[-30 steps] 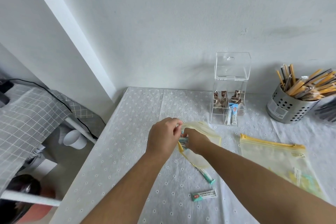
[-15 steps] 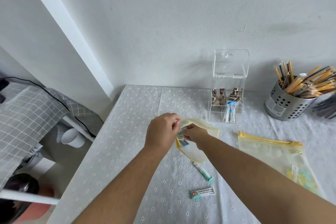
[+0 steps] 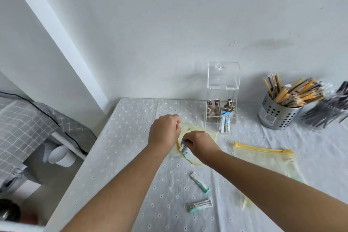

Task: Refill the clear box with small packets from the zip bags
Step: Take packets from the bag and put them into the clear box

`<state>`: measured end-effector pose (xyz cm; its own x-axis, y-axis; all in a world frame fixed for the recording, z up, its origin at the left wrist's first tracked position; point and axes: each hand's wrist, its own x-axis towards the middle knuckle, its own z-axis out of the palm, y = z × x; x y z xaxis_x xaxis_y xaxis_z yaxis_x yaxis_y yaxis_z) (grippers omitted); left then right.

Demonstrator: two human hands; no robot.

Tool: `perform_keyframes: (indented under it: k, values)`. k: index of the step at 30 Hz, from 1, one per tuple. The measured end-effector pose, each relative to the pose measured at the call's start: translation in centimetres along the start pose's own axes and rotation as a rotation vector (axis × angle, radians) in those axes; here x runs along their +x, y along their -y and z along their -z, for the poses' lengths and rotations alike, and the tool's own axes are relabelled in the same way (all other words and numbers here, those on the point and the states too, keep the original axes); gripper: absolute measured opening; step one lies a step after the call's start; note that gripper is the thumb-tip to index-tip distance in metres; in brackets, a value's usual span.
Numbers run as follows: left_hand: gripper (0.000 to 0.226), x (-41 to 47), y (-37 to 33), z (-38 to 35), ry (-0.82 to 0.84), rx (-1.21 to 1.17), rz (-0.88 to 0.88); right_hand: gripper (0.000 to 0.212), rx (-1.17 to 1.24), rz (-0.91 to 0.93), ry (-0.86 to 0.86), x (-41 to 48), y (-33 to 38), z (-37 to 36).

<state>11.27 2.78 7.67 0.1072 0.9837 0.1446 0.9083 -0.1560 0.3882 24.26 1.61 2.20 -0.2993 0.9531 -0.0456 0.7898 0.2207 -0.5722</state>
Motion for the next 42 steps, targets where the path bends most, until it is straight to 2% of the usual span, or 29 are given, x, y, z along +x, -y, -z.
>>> perform_keyframes:
  k: [7, 13, 17, 30, 36, 42]
  values:
    - [0.020, 1.2, -0.5, -0.1, 0.031, 0.008, 0.019, 0.013, 0.058, -0.064, 0.019, -1.1, -0.7, 10.3]
    - [0.021, 1.2, 0.0, -0.3, 0.021, 0.010, 0.028, 0.010, -0.067, -0.167, -0.141, 1.7, -4.6, 17.7]
    - [0.020, 1.1, 0.1, -0.3, 0.010, 0.004, 0.031, 0.017, -0.231, -0.205, -0.126, 3.9, -7.4, 17.2]
    - [0.013, 0.4, 0.4, -0.6, -0.002, -0.043, 0.047, 0.025, -0.437, -0.164, 0.247, 6.9, -11.1, 12.4]
    - [0.013, 0.6, 0.3, -0.7, -0.003, -0.061, 0.056, 0.027, -0.462, -0.167, 0.265, 6.7, -11.2, 11.8]
    - [0.013, 0.7, 0.1, -0.8, 0.004, -0.052, 0.036, 0.036, -0.432, -0.176, 0.191, 6.8, -11.7, 12.4]
